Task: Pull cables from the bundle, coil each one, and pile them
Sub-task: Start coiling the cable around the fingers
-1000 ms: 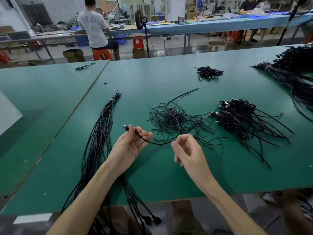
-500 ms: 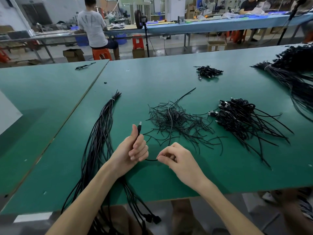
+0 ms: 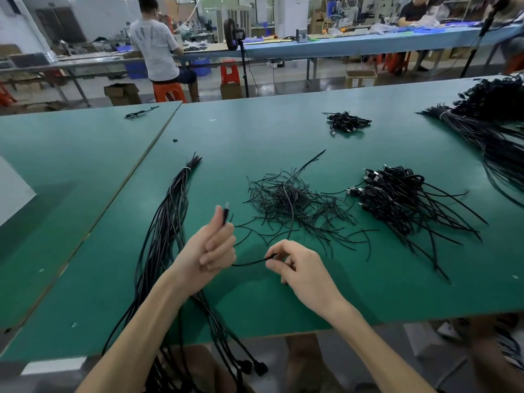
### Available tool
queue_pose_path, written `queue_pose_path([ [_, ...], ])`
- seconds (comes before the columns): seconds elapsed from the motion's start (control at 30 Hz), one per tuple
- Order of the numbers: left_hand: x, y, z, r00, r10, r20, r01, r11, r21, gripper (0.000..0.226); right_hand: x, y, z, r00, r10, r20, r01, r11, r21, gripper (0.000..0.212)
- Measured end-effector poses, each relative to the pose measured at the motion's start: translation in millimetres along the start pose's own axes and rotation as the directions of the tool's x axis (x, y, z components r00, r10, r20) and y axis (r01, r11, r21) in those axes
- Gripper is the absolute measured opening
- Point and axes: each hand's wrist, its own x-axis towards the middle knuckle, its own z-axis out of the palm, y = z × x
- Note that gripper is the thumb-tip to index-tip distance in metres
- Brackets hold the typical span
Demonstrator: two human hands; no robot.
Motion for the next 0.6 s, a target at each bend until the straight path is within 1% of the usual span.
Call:
queue_pose_path([
  [0.03,0,4,7,0.999,-0.022,-0.044,0.032,0.967,0.251,0.065,0,0,-1,1.000,0.012,-0.013,-0.012,1.000,0.014,0.010],
  [0.07,0,8,15,0.997,-0.042,-0.066,0.069,0.866,0.495,0.068,1,1,-1,0.999,0.024,-0.024,-0.023,0.999,0.029,0.013],
  [0.1,1,11,25,0.994,-0.070,-0.079,0.105,0.714,0.692,0.070,1,2,-2,0.999,0.033,-0.031,-0.031,0.999,0.042,0.015],
  [0.13,2,12,34,0.991,-0.091,-0.101,0.134,0.537,0.833,0.071,1,2,-2,0.999,0.032,-0.030,-0.031,0.999,0.043,0.018],
  [0.17,4,13,42,0.989,-0.085,-0.124,0.146,0.343,0.928,0.071,2,2,-1,0.999,0.024,-0.023,-0.023,0.999,0.026,0.021],
  [0.2,6,12,48,0.989,-0.055,-0.139,0.145,0.146,0.978,0.071,2,2,0,1.000,0.015,-0.013,-0.015,1.000,-0.005,0.025],
  [0.23,8,11,51,0.990,-0.006,-0.140,0.139,-0.045,0.989,0.071,2,2,1,1.000,0.010,-0.007,-0.010,0.999,-0.038,0.029],
  [0.27,10,9,52,0.992,0.042,-0.122,0.128,-0.203,0.971,0.071,2,3,2,1.000,0.008,-0.006,-0.008,0.998,-0.058,0.030],
  [0.3,11,6,51,0.993,0.087,-0.080,0.103,-0.306,0.946,0.071,2,3,3,1.000,0.010,-0.009,-0.010,0.998,-0.058,0.028],
  [0.33,12,2,49,0.991,0.137,-0.003,0.053,-0.361,0.931,0.070,3,3,3,1.000,0.013,-0.014,-0.014,0.999,-0.048,0.023],
  [0.37,12,-2,46,0.976,0.191,0.105,-0.021,-0.398,0.917,0.067,2,3,3,1.000,0.016,-0.018,-0.017,0.999,-0.033,0.017],
  [0.4,12,-8,41,0.948,0.238,0.210,-0.085,-0.447,0.890,0.062,2,3,2,1.000,0.016,-0.025,-0.017,1.000,-0.018,0.018],
  [0.43,13,-13,38,0.921,0.266,0.284,-0.122,-0.496,0.860,0.056,2,3,2,0.999,0.012,-0.033,-0.012,1.000,-0.002,0.023],
  [0.5,12,-23,27,0.900,0.273,0.340,-0.136,-0.565,0.814,0.048,1,2,1,0.998,0.007,-0.054,-0.006,1.000,0.018,0.028],
  [0.6,11,-28,15,0.904,0.288,0.317,-0.111,-0.556,0.824,0.043,1,1,3,0.996,0.009,-0.093,-0.005,0.999,0.040,0.016],
])
